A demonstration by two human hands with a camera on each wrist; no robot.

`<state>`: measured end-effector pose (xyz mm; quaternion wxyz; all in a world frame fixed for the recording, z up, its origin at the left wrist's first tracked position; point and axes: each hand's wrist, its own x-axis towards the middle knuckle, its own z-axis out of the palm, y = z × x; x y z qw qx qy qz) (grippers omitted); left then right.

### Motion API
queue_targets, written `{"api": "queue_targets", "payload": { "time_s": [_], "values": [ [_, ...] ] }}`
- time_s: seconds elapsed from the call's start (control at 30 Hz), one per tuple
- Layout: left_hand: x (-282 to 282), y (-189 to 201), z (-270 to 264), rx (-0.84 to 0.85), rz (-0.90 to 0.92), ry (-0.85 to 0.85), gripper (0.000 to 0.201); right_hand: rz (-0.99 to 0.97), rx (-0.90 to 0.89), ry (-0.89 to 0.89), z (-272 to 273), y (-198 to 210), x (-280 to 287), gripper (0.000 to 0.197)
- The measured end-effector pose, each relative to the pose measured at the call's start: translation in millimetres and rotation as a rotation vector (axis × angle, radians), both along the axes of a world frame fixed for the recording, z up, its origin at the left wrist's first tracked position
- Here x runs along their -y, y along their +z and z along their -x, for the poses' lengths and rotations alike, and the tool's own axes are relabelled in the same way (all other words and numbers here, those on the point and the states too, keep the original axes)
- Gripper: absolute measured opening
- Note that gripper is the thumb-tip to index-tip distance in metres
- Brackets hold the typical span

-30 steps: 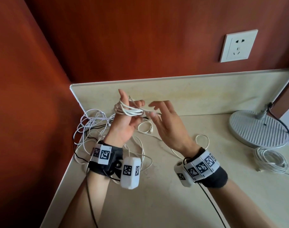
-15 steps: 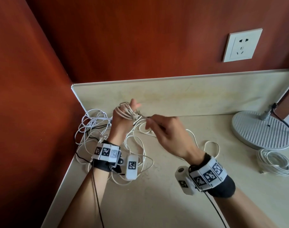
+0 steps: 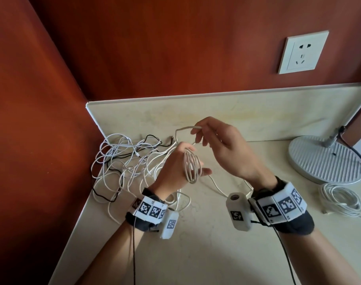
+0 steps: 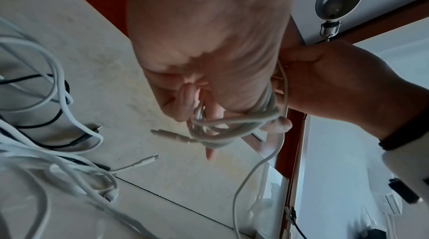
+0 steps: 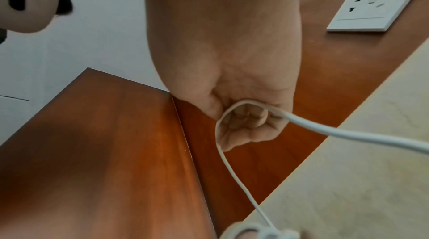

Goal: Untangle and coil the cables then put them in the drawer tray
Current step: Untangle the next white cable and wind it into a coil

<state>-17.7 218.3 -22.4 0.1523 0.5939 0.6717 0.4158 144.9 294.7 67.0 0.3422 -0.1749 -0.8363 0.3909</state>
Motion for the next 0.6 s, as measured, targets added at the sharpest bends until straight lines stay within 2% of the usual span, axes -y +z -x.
{"api": "queue_targets", "payload": {
  "time_s": [0.07, 0.17, 0.2, 0.23, 0.3, 0.4, 0.5, 0.6],
  "values": [
    [0.7, 1.6, -0.5, 0.082, -0.084, 0.029, 0.051, 0.008, -0.030, -0.063, -0.6, -5.3, -2.0, 0.026],
    [2.5, 2.2, -0.6, 0.351, -0.105, 0.064, 0.078, 0.024, -0.073, -0.168, -0.8, -9.5, -8.9, 0.028],
    [4.3, 5.9, -0.5, 0.422, -0.092, 0.061, 0.081, 0.029, -0.085, -0.196, -0.3, -10.0, -11.2, 0.028],
    [4.8, 10.7, -0.5, 0.567, -0.098, 0.061, 0.086, 0.037, -0.096, -0.227, 0.7, -10.5, -13.3, 0.028],
    [7.4, 18.5, 0.1, 0.708, -0.104, 0.037, 0.104, 0.053, -0.118, -0.291, 2.4, -10.0, -16.4, 0.028],
    [9.9, 18.9, 7.0, 0.542, -0.113, 0.038, 0.099, 0.058, -0.141, -0.353, 4.0, -8.5, -18.9, 0.029],
    [10.9, 21.2, 10.9, 0.518, -0.181, 0.014, 0.095, 0.042, -0.144, -0.358, 6.0, -7.2, -18.8, 0.029],
    [16.1, 27.1, 8.3, 0.395, -0.202, -0.021, 0.077, 0.046, -0.138, -0.352, 8.8, -7.6, -17.4, 0.027]
  ]
}}
